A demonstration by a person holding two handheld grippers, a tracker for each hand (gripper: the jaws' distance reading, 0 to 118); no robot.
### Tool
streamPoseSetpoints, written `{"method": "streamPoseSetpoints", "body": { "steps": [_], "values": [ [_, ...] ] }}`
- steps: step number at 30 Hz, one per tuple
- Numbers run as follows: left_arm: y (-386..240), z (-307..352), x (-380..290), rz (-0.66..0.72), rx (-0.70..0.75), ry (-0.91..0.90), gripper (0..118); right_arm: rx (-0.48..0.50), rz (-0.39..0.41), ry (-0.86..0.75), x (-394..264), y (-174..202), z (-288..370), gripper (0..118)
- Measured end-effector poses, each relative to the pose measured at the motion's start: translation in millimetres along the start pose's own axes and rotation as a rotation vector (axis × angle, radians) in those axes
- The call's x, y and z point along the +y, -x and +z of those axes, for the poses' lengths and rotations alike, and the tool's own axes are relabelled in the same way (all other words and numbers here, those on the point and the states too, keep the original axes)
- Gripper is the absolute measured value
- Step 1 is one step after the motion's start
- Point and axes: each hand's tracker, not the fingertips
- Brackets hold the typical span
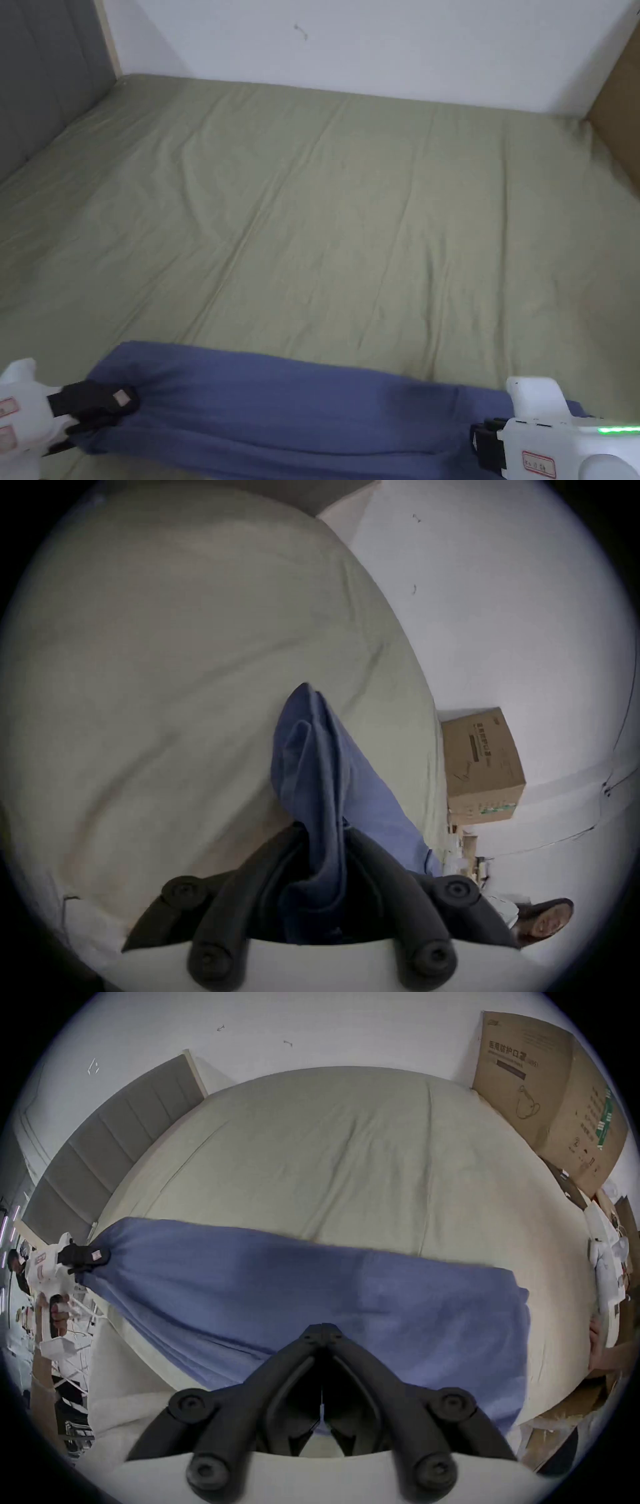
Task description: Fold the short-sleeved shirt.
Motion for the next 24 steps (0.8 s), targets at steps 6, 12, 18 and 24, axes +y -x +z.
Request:
{"method": "streamPoseSetpoints", "body": {
  "steps": [6,12,18,24],
  "values": [
    [-8.1,2.5,-0.3,-0.053,0.094,-0.032,5,0.015,-0.045,0.012,-4.5,-7.5,-6.0,0],
    [-130.5,10.8,-25.0,-0.476,0.172,-0.118,5,0.028,-0.079,-0.001,-11.2,-15.8,1.5,0],
    [-248.0,-33.8,-109.8,-0.903,0.007,-0.037,5,0.025,-0.131,-0.023,-15.7,-31.7,10.3,0],
    [-261.2,-115.8,-199.4,-1.089,-0.078,0.227,34,0.015,-0.185,-0.035,-25.7,-44.9,24.1,0]
  ]
}}
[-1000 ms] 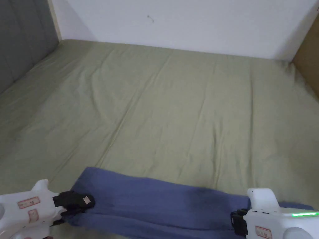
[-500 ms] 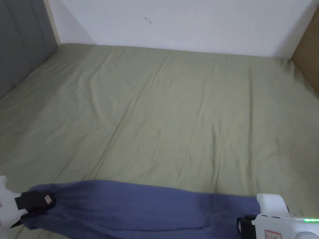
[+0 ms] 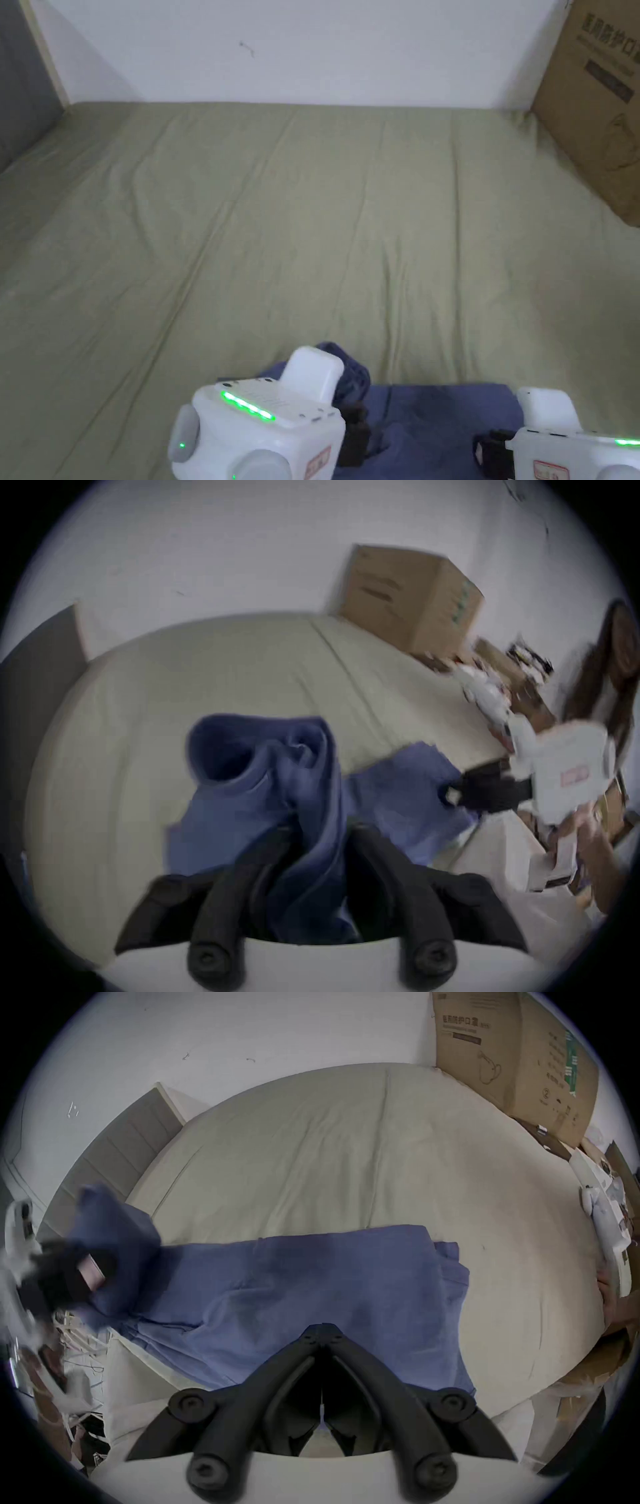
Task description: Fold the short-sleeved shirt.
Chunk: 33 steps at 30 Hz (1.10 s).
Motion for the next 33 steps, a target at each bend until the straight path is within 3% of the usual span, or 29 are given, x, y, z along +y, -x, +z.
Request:
{"method": "streamPoseSetpoints", "body": {
  "steps": [2,3,4,8,9,10,11,12,14,17,25,33],
  "values": [
    [-6.7,-27.0,-14.1,0.010,-0.022,0.078,68,0.002,-0.023,0.000,-1.3,-4.0,4.4,0],
    [-7.7,-34.6,-16.9,0.011,-0.005,0.141,94,-0.002,-0.035,0.003,-1.8,-6.1,5.8,0],
    [-5.1,-35.7,-18.7,0.040,-0.023,0.150,100,-0.005,-0.038,0.002,-2.4,-7.4,7.8,0],
    [22.4,-1.0,-15.4,0.275,-0.138,0.021,93,-0.003,-0.045,-0.008,-1.7,-10.6,12.7,0],
    [33.1,12.1,-14.0,0.358,-0.159,0.004,84,-0.003,-0.048,-0.009,-1.1,-10.8,12.4,0],
    [44.9,25.1,-15.0,0.428,-0.189,-0.049,70,-0.002,-0.049,-0.009,0.2,-11.7,11.4,0],
    [55.5,35.5,-16.8,0.479,-0.211,-0.084,47,0.002,-0.049,-0.012,0.4,-11.2,11.7,0],
    [66.8,43.4,-19.1,0.519,-0.201,-0.107,16,0.006,-0.047,-0.015,0.6,-10.3,12.0,0],
    [79.6,51.6,-17.8,0.546,-0.110,-0.123,7,0.010,-0.047,-0.016,1.5,-10.0,9.5,0],
    [100.1,34.4,-26.1,0.537,0.010,-0.044,5,0.021,-0.045,-0.014,0.6,-6.9,7.0,0],
    [70.8,-29.7,-31.9,0.527,-0.129,0.130,5,0.032,-0.038,-0.008,-0.7,-4.6,3.4,0],
    [24.1,-40.3,-27.0,0.451,-0.241,0.141,5,0.031,-0.036,-0.011,0.1,-5.9,6.5,0]
  ]
}}
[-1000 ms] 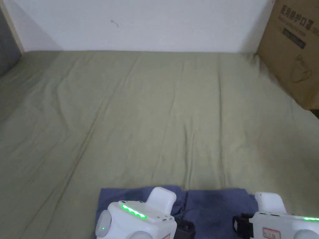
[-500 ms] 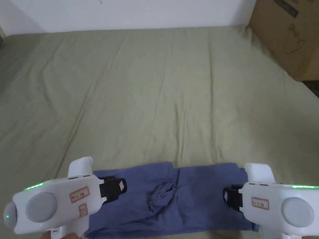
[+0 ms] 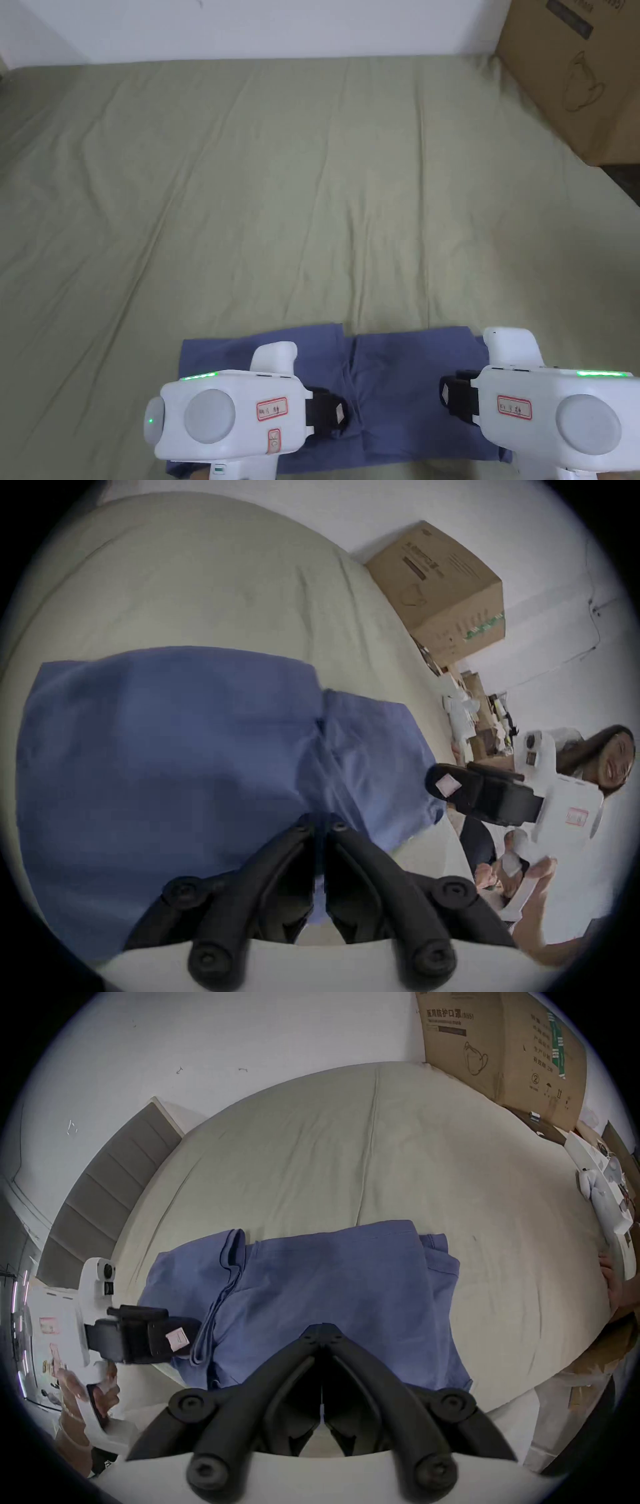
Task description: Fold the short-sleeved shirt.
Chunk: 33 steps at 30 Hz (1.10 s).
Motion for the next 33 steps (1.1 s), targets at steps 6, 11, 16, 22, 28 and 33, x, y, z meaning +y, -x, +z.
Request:
{"method": "streamPoseSetpoints", "body": {
  "steps": [6,11,16,22,28,33],
  "values": [
    [-6.9,-15.5,-13.0,-0.054,-0.002,0.067,5,-0.001,0.007,0.012,-1.6,1.6,-3.4,0],
    [4.4,12.9,-8.8,0.039,-0.089,0.000,5,0.004,0.009,0.015,-2.8,3.9,-1.2,0],
    [40.1,100.0,1.0,0.142,-0.138,-0.191,5,-0.007,0.033,0.014,1.1,8.0,0.4,0],
    [143.1,165.2,-19.0,0.367,-0.051,-0.318,5,-0.001,0.050,0.021,5.4,21.5,-4.9,0],
    [184.6,147.7,-40.3,0.573,-0.165,-0.312,63,0.004,0.108,0.050,9.3,47.0,-15.4,0],
    [162.5,105.3,-27.5,0.521,-0.283,-0.249,116,0.022,0.137,0.060,11.0,64.4,-17.8,0]
  ]
}}
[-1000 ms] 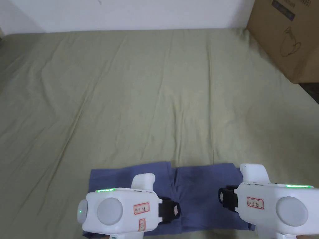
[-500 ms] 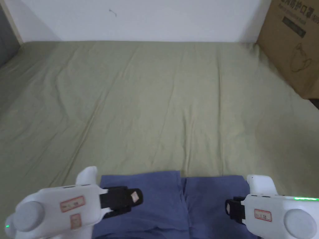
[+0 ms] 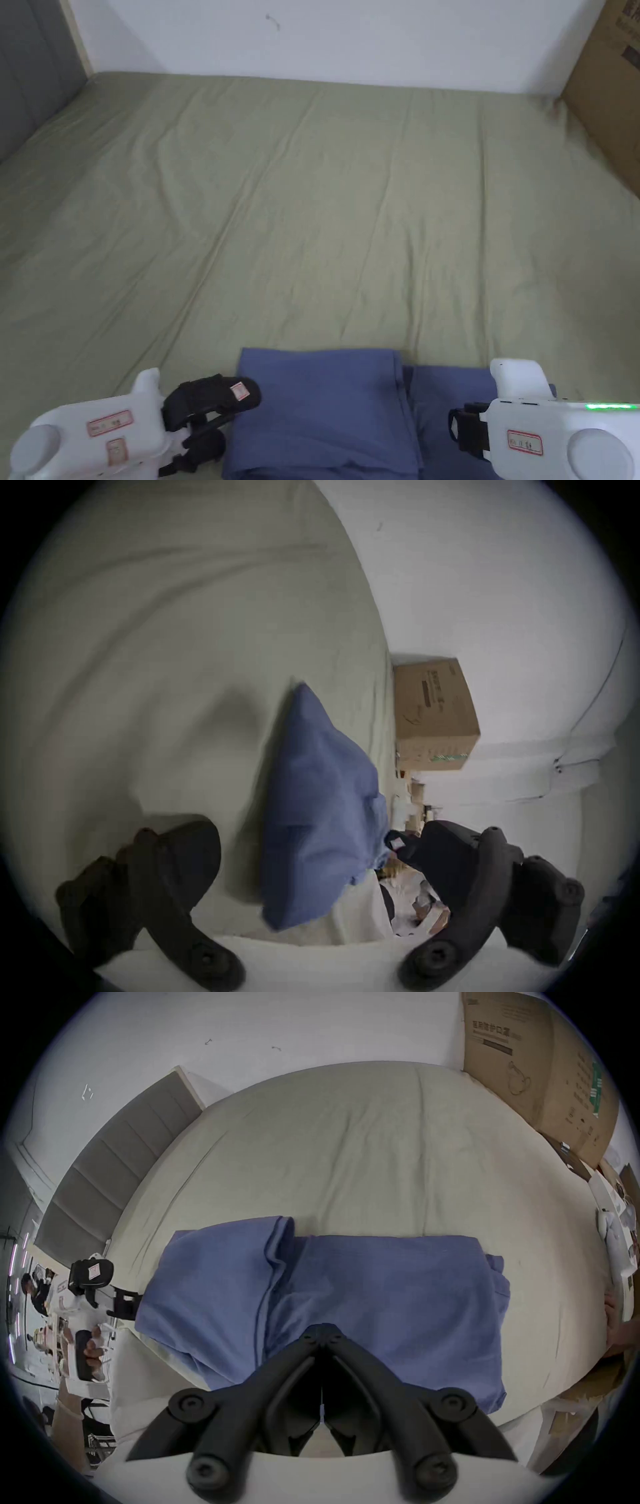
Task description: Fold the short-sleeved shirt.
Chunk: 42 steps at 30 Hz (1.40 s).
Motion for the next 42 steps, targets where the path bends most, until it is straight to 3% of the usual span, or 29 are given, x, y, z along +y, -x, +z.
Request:
{"method": "streamPoseSetpoints", "body": {
  "steps": [3,4,5,6,7,9,15,23,30,34,38,42],
  "values": [
    [-15.9,-20.7,-2.8,-0.010,-0.022,0.103,114,-0.004,0.015,0.010,1.3,5.9,-1.9,0],
    [-19.3,-21.1,-5.1,0.002,-0.035,0.095,102,-0.008,0.021,0.013,1.7,6.3,-2.7,0],
    [-22.8,-21.9,-5.3,-0.002,-0.023,0.091,66,-0.011,0.024,0.014,1.8,7.1,-2.4,0],
    [-25.6,-22.2,-6.4,-0.030,0.133,0.054,10,-0.012,0.025,0.014,2.0,7.4,-1.7,0],
    [8.1,-31.4,18.0,-0.041,0.190,0.032,9,-0.012,0.026,0.016,2.3,7.3,-0.7,0],
    [19.2,-28.8,21.6,0.025,0.071,0.097,9,-0.012,0.028,0.016,3.1,7.5,0.3,0],
    [-0.9,5.2,5.6,0.017,0.032,0.077,9,-0.020,0.021,0.017,7.4,4.5,0.7,0],
    [22.0,96.6,48.7,-0.055,0.194,-0.030,9,-0.022,0.017,0.017,5.1,-1.5,-0.1,0],
    [-26.0,146.0,57.0,-0.157,0.288,-0.143,9,-0.010,-0.025,0.022,-0.2,-11.3,-3.4,0],
    [-91.2,123.5,46.6,-0.311,0.295,-0.121,9,-0.003,-0.030,0.026,-0.4,-13.9,-3.5,0],
    [-171.1,67.2,21.7,-0.501,0.319,-0.042,9,0.007,-0.036,0.010,-1.1,-19.7,2.2,0],
    [-211.1,-1.9,-1.0,-0.641,0.315,0.060,9,0.006,-0.061,-0.007,-4.5,-31.3,7.4,0]
  ]
}}
